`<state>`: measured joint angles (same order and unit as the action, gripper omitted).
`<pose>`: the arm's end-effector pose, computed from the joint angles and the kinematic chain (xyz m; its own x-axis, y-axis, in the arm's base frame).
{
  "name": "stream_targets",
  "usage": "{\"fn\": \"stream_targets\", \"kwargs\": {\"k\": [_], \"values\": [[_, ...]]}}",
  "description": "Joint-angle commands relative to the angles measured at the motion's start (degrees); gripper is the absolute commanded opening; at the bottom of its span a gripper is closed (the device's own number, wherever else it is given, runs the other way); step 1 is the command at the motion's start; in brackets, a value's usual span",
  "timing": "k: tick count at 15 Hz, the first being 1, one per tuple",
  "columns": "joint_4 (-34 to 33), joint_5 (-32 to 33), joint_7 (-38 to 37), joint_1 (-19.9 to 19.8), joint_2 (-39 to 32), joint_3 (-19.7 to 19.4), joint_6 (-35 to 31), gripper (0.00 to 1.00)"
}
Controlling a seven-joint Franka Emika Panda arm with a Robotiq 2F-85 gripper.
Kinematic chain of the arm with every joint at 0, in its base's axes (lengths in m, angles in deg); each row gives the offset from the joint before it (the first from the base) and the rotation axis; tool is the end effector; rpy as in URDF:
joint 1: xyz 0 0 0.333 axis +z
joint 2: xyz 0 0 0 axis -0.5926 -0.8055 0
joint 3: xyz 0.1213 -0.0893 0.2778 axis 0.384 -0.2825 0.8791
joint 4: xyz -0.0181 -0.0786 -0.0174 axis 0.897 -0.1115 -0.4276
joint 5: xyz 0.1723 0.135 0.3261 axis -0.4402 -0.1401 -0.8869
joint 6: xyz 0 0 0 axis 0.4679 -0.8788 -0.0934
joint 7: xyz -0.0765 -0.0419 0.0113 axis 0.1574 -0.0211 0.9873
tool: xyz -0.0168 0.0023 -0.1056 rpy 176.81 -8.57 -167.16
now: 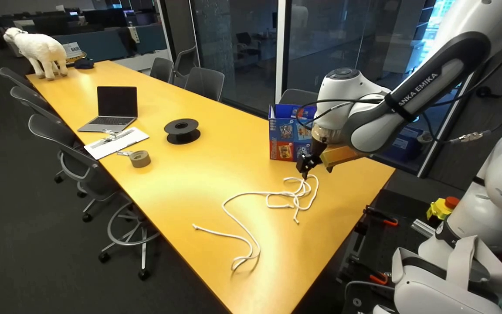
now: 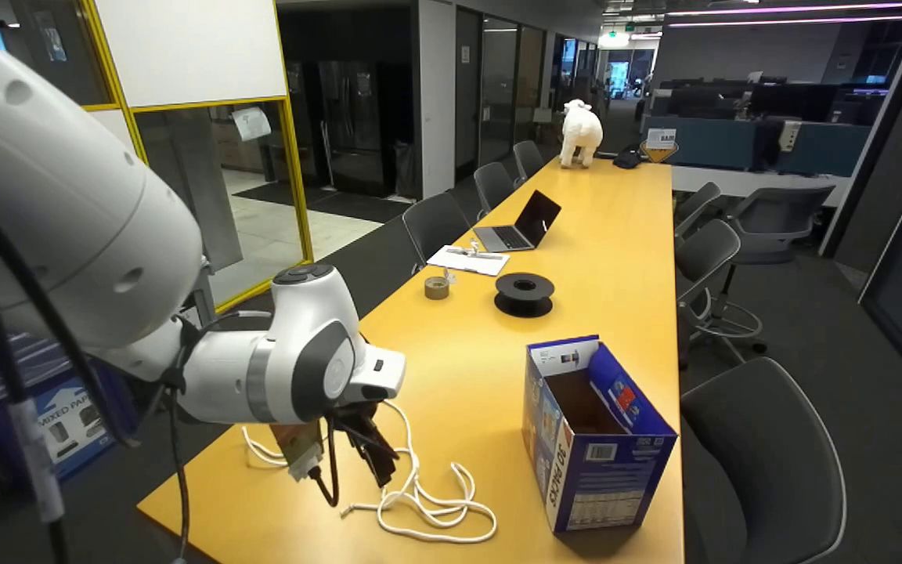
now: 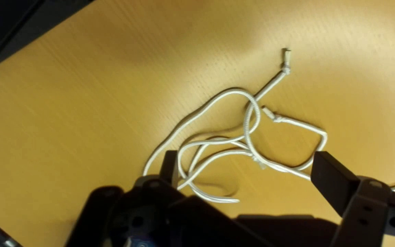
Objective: Put the ropes in the box
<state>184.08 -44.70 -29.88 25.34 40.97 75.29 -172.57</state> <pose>0.3886 0.0053 0.2831 0.8063 -0.5680 0.1648 -0.5814 -0.8123 0.0451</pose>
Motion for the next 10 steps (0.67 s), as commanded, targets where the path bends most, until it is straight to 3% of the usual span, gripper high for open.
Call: {"fn": "stream_targets", "kwargs": {"k": [1,3,5,7,9,10], "values": [[-1.6,10.5,-14.5,-5.1,-6.2,-0.8,-0.9,1.0],[-3.0,15.4,-22.6,-5.2,-9.9,-2.8,1.0,1.0],[-4.6,15.4,-28.3,-2.8,-14.2,-5.6,2.7,1.0],[-6.0,10.3,-30.2,0.4,-19.1,-7.8,2.9,1.0],[-7.5,0.7,-27.4,3.2,-23.6,-8.9,2.1,1.0],[-8.4,-5.0,-25.0,-0.2,-25.8,-4.7,1.1,1.0]]}}
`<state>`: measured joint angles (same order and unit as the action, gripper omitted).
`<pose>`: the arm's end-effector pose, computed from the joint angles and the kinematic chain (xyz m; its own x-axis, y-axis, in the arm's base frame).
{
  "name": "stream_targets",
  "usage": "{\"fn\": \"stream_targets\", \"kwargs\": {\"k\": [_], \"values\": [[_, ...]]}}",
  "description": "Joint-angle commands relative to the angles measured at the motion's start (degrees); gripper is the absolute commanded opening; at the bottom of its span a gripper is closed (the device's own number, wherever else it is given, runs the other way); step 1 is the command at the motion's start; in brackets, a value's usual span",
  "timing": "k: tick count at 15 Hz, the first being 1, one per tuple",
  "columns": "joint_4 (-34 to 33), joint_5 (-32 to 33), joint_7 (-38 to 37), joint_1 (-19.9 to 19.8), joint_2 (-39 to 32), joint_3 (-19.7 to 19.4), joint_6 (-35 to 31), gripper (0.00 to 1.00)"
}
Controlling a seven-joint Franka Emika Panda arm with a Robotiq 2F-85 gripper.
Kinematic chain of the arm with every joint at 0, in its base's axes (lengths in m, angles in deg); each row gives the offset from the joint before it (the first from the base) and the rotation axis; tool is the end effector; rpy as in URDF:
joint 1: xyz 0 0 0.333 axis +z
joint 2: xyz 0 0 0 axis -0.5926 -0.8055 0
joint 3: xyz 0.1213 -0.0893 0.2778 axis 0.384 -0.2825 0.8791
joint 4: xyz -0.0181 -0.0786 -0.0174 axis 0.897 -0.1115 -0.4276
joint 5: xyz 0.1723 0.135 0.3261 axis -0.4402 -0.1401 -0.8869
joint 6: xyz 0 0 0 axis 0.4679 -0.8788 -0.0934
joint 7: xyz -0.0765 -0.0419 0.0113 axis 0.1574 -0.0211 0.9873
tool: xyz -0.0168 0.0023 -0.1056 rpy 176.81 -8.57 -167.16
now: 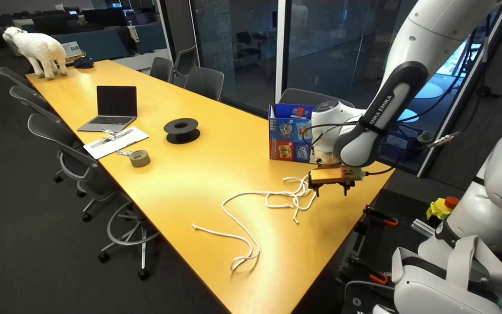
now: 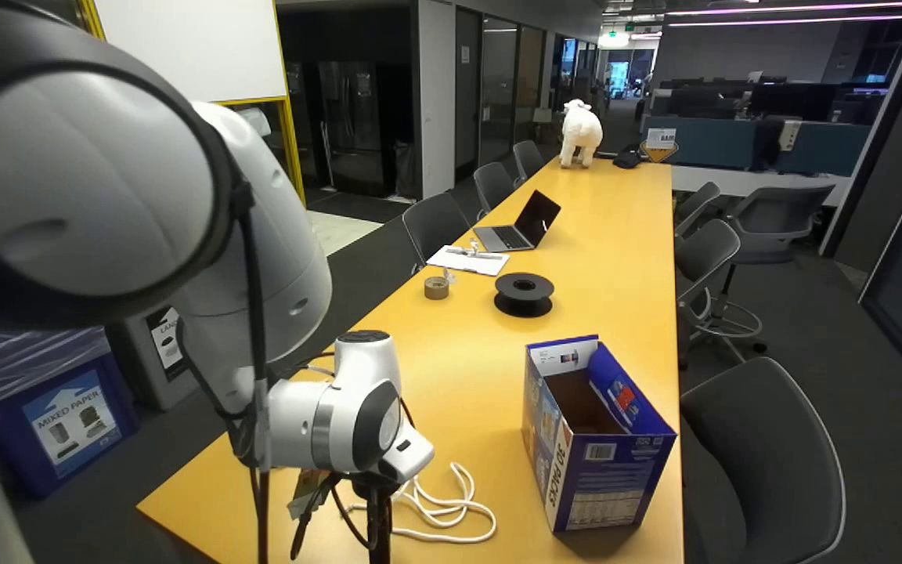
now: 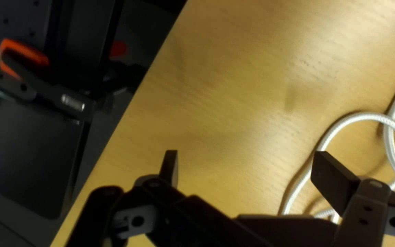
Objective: Put the ropes in the box
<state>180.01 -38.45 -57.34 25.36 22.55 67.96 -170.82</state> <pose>0.3809 -0.0366 0.1806 0.4463 -0.8943 0.0320 -0.8788 -0.4312 0.2046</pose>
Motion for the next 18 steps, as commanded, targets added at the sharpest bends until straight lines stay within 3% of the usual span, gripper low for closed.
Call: {"fn": "stream_targets", "kwargs": {"k": [1,3,6,8,14,18], "values": [[-5.3,-15.9,4.0,-2.5,-9.5,5.5,-1.4,1.0],[-7.6,-26.0,8.8,-5.6,-10.9,10.4,-1.8,1.0],[-10.1,-39.7,17.4,-0.6,-10.6,7.3,-1.8,1.0],[-11.1,-43.4,21.3,0.9,-9.8,5.3,-2.2,1.0],[-12.6,-40.6,30.5,4.8,-10.6,-1.7,-2.5,1.0],[-12.8,-36.5,33.0,7.6,-12.1,-5.6,-7.9,1.0]]}}
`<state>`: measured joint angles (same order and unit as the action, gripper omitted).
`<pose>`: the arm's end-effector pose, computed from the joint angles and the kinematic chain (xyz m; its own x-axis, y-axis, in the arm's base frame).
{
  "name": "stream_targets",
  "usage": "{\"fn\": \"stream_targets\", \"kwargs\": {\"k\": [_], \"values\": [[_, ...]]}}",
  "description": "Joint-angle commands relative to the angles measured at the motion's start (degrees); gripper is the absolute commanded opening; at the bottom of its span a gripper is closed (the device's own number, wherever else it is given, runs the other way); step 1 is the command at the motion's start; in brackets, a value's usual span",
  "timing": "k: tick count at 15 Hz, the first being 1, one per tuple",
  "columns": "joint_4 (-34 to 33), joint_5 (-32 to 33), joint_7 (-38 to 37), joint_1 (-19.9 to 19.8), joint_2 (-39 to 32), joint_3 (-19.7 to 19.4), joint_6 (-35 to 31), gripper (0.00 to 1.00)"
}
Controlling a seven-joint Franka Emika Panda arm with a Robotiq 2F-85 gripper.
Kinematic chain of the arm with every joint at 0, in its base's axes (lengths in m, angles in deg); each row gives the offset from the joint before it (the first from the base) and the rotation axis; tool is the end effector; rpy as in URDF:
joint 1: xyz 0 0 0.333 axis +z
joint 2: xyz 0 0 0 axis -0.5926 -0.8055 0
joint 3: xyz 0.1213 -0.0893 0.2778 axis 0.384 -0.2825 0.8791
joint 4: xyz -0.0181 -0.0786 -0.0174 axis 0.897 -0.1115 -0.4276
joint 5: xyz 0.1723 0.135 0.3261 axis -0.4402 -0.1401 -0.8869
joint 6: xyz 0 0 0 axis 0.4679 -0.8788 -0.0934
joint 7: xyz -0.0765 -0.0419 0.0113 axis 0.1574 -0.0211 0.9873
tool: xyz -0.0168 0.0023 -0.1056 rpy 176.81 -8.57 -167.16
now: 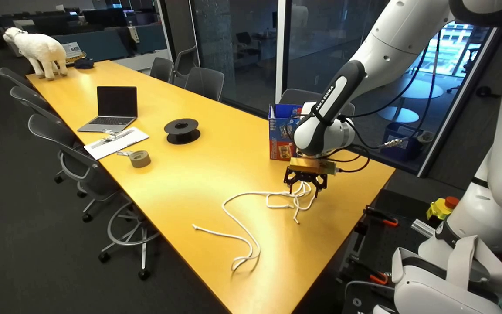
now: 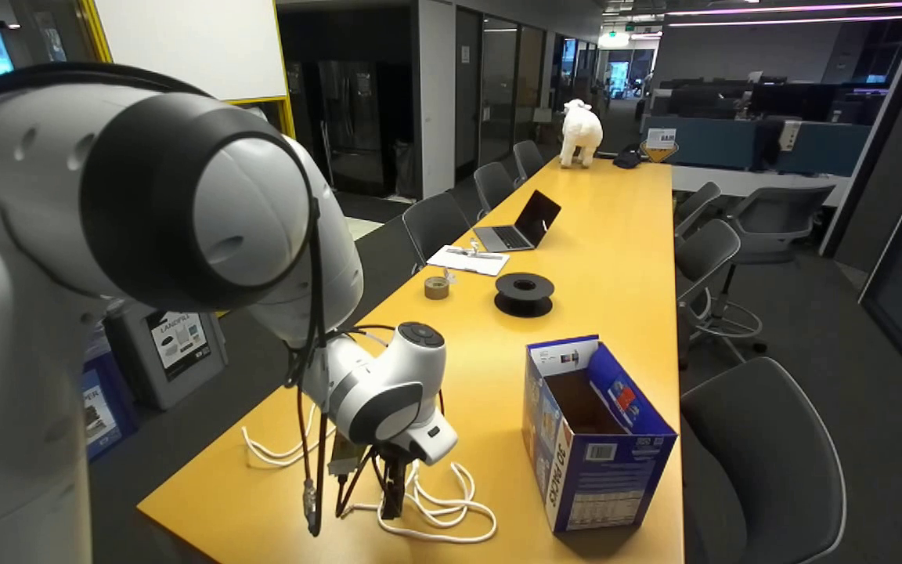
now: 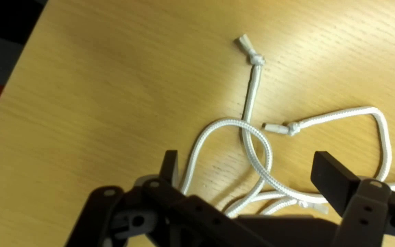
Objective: Put the ropes in the box
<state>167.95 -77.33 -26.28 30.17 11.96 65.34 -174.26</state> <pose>0.4520 -0.0479 0.1652 0.3968 -0.9014 -0.1732 -0.9165 -0.3993 -0.0215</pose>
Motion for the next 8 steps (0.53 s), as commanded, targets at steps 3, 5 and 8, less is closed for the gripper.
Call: {"fn": "stream_targets", "kwargs": {"k": [3,5,8], "values": [[-0.8,3.5,2.7,4.0,-3.1,-4.6,-8.4,1.0],[-0.4,6.3,1.1,6.1,-4.3,-7.5,-11.2,1.0],[-0.2,10.0,-0.3,9.2,-5.4,-12.3,-13.1,1.0]]}}
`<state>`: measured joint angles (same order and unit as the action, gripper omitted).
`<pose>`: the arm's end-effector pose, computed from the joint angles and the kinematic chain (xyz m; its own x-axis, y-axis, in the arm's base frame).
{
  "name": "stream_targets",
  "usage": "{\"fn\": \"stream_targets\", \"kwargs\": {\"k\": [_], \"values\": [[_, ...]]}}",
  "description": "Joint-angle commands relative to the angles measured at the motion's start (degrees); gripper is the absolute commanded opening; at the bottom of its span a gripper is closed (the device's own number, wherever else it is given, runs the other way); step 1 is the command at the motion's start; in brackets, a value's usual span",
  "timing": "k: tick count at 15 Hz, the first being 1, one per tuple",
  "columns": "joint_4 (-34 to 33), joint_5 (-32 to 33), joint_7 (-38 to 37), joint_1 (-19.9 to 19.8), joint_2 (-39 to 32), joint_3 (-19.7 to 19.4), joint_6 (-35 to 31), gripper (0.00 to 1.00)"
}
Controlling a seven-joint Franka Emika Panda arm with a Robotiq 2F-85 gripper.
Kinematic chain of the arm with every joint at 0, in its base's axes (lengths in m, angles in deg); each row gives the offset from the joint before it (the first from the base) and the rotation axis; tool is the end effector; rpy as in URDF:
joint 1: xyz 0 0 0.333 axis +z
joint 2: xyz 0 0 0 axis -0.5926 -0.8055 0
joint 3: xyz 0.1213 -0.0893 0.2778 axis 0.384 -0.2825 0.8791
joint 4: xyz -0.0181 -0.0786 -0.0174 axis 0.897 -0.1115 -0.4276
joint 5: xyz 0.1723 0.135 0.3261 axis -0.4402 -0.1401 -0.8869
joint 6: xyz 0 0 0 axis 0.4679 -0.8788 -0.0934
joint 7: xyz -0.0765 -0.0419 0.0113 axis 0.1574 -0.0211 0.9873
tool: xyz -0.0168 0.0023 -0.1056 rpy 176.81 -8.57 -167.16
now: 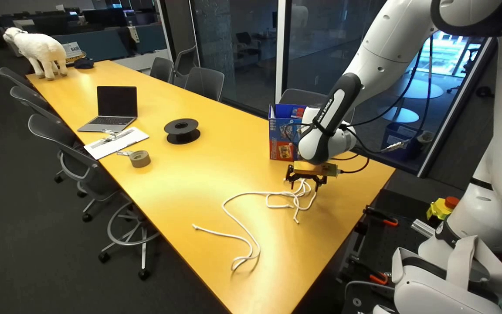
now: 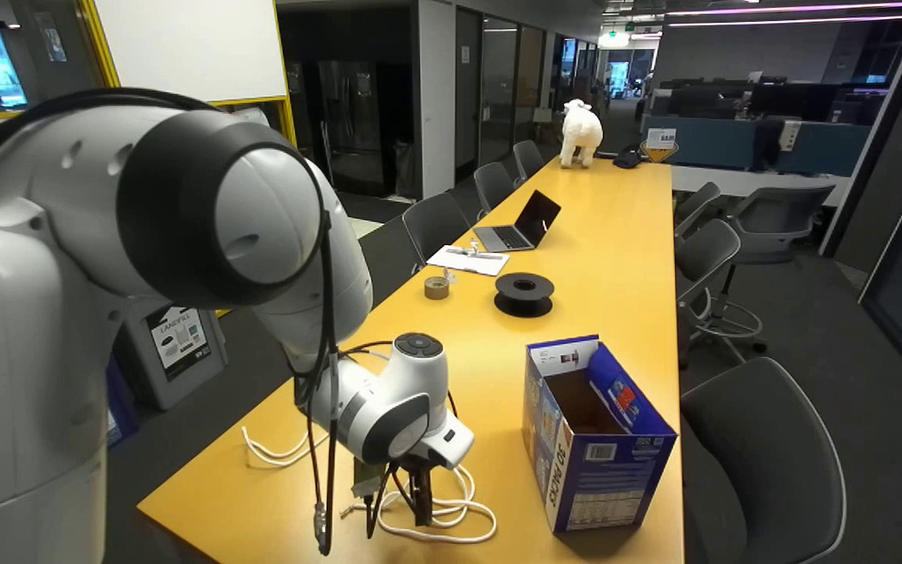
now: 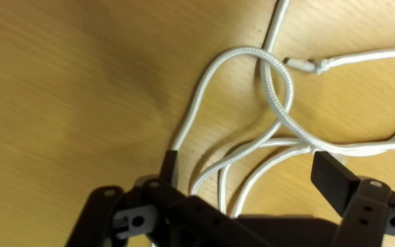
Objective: Put the ropes in the box
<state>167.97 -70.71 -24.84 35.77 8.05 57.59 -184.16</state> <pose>0.4569 -0.0723 0.1500 0.4846 -0.8747 -0.0105 -0.8743 -0.4839 -0.0364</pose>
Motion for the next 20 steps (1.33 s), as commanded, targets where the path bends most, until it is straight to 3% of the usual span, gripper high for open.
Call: {"fn": "stream_targets", "kwargs": {"k": [1,5,20], "values": [[-0.3,4.1,-1.9,4.5,-1.9,-5.9,-3.8,1.0],[-0.3,3.9,-1.4,5.7,-2.5,-7.8,-4.5,1.0],[-1.6,-0.4,-4.5,5.5,-7.7,-6.7,-7.8,1.0]]}}
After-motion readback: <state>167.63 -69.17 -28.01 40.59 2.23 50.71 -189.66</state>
